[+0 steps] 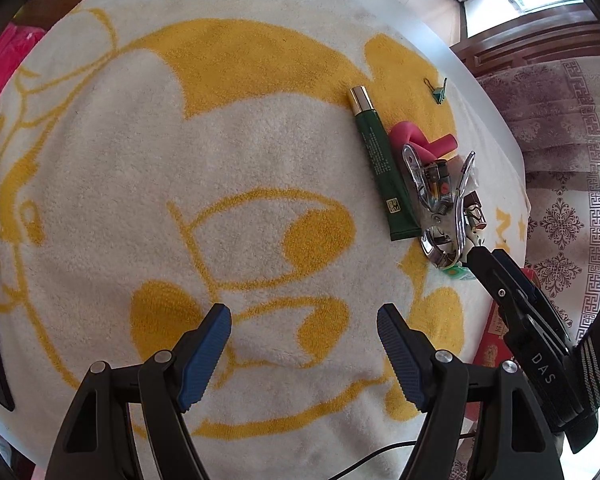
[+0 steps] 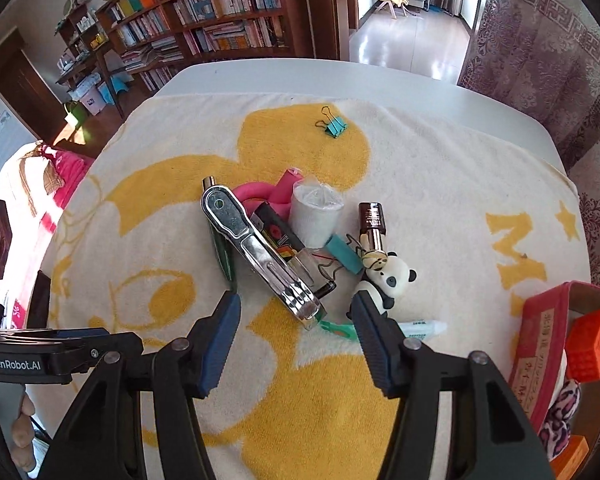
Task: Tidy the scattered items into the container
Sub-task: 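Grasp the chrome metal clip with the right gripper while left gripper reaches toward the green tube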
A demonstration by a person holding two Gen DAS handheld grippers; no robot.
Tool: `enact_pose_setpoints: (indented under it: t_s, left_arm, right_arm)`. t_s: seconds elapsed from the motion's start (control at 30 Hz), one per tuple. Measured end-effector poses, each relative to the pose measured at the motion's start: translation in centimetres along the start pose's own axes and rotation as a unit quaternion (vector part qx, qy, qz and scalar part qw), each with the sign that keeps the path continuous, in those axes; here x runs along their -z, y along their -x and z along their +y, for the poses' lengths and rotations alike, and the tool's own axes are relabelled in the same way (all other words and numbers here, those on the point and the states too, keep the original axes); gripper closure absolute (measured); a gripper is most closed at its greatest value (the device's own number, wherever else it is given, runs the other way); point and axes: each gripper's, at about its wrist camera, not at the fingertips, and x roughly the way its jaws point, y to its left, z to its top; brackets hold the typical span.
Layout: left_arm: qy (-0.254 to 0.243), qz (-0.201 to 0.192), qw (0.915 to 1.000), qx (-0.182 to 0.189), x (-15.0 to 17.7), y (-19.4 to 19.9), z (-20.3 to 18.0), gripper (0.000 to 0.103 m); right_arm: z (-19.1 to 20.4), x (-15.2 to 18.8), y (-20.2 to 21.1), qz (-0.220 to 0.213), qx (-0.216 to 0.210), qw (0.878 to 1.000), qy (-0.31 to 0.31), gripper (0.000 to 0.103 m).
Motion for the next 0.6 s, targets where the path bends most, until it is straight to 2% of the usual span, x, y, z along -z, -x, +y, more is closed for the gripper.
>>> enact_pose_setpoints:
  t_s: [0.2,0.3,0.37,0.5,0.53,0.6]
  left_arm:
    - [0.006,0.006,1.0,-0.002,-0.9,-0.3,1.0,0.026]
    - [0.008,0.009,0.9999,-0.003,-1.3,-0.5,1.2,0.026]
    - [0.008,0.009,0.9999,-0.003,-1.5,-0.6,1.3,0.026]
    - [0.006,0.01,0.9999,-0.005,-2.0,-0.8,1.0,0.026]
    - [0.005,0.01,0.9999,-0.006,-2.2,-0.8,0.9,0.026]
    - [0.002,0.011,0.9999,-0.005,-2.5,-1.0,0.5,0.026]
  right_arm:
    - [1.1,-1.4,-2.1,0.013,-0.008,1.0,0.02,0.047]
    - [1.5,-1.8,-3.2,0.023,-0.016,0.999,0.027,0.054]
    - [1.7,-1.9,-4.1,0.032,-0.017,0.999,0.029,0.062]
    - [2.0,-1.7,-4.9,0.041,-0.021,0.998,0.032,0.067]
    - [2.1,-1.6,-4.8,0.043,-0.023,0.998,0.033,0.072]
    - [2.0,-1.3,-4.5,0.045,-0.021,0.998,0.03,0.074]
